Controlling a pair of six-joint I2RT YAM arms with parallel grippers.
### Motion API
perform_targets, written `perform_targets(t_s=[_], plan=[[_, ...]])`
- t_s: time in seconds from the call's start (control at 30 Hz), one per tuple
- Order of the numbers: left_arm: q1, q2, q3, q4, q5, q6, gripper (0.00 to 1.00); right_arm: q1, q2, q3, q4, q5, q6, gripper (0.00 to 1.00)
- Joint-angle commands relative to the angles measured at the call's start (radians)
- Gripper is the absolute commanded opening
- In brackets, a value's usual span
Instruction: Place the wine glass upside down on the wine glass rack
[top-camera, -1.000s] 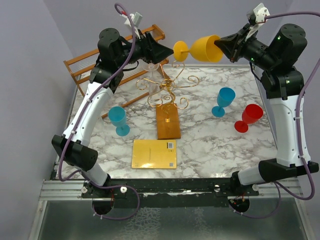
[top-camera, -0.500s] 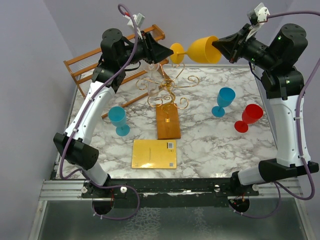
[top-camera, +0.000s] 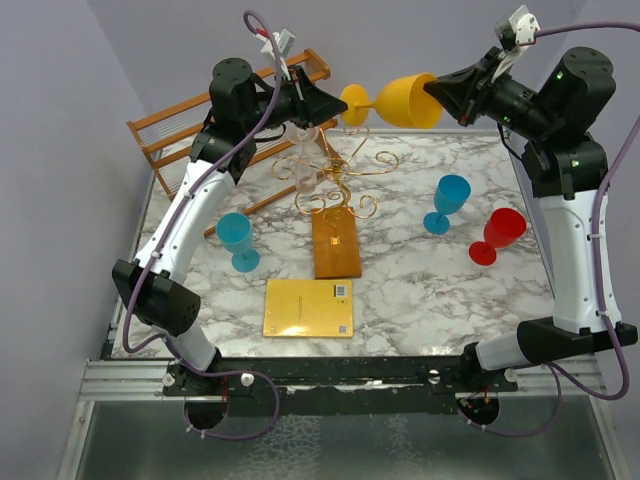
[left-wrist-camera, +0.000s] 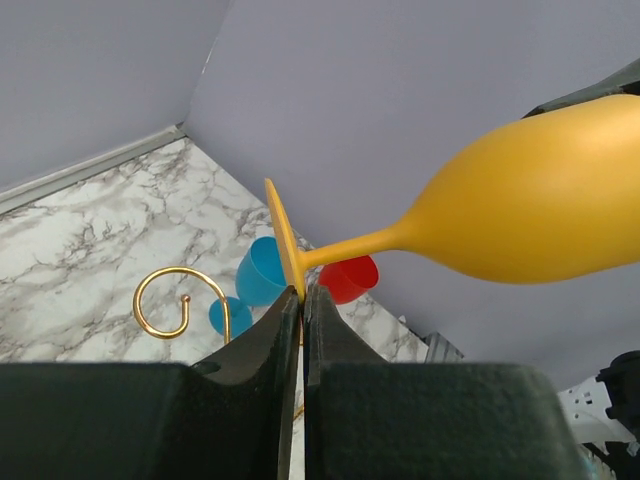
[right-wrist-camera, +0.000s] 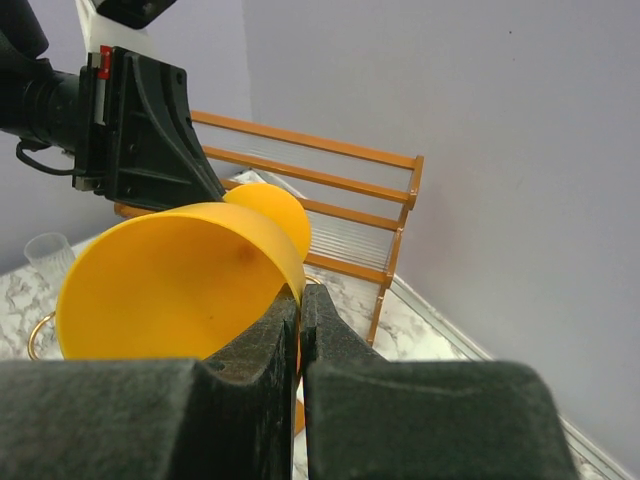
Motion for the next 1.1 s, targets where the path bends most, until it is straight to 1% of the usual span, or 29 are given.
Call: perform_targets(t_s=[0.0,0.07,0.1,0.17,0.27,0.33,0.4,0.53,0.67,0.77,0.9,1.07], plan=[[-0.003,0.010,0.031,0.001,0.006,0.025,0.00,0.000,-0.004,-0.014,0.041,-0.030,0.016,0.01],[0.000,0.008,0.043,0.001,-0.007,0.051,0.00,0.000,-0.011,-0.028,0.041,-0.022,0.005,0.02],[0.004,0.006,0.048,0.000,-0.011,0.063,0.00,0.000,-0.014,-0.034,0.039,-0.015,-0.002,0.06],[0.016,0.003,0.063,-0.006,-0.015,0.082,0.00,0.000,-0.021,-0.048,0.031,0.003,-0.020,0.16],[0.046,-0.004,0.089,-0.019,-0.030,0.111,0.00,0.000,-0.032,-0.061,0.014,0.040,-0.060,0.35],[0.076,-0.010,0.106,-0.036,-0.048,0.156,0.00,0.000,-0.039,-0.067,0.002,0.071,-0.086,0.46],[0.100,-0.020,0.127,-0.068,-0.084,0.226,0.00,0.000,-0.045,-0.072,-0.009,0.112,-0.108,0.57],[0.119,-0.042,0.174,-0.156,-0.223,0.440,0.00,0.000,-0.063,-0.090,-0.026,0.189,-0.161,0.71],[0.119,-0.062,0.207,-0.219,-0.391,0.652,0.00,-0.001,-0.082,-0.135,-0.038,0.240,-0.222,0.77],[0.119,-0.074,0.219,-0.243,-0.483,0.765,0.00,0.000,-0.091,-0.169,-0.048,0.260,-0.256,0.79],[0.119,-0.078,0.243,-0.250,-0.560,0.855,0.00,-0.001,-0.103,-0.199,-0.052,0.270,-0.280,0.81],[0.114,-0.053,0.290,-0.232,-0.617,0.938,0.00,0.000,-0.108,-0.205,-0.057,0.258,-0.285,0.82]])
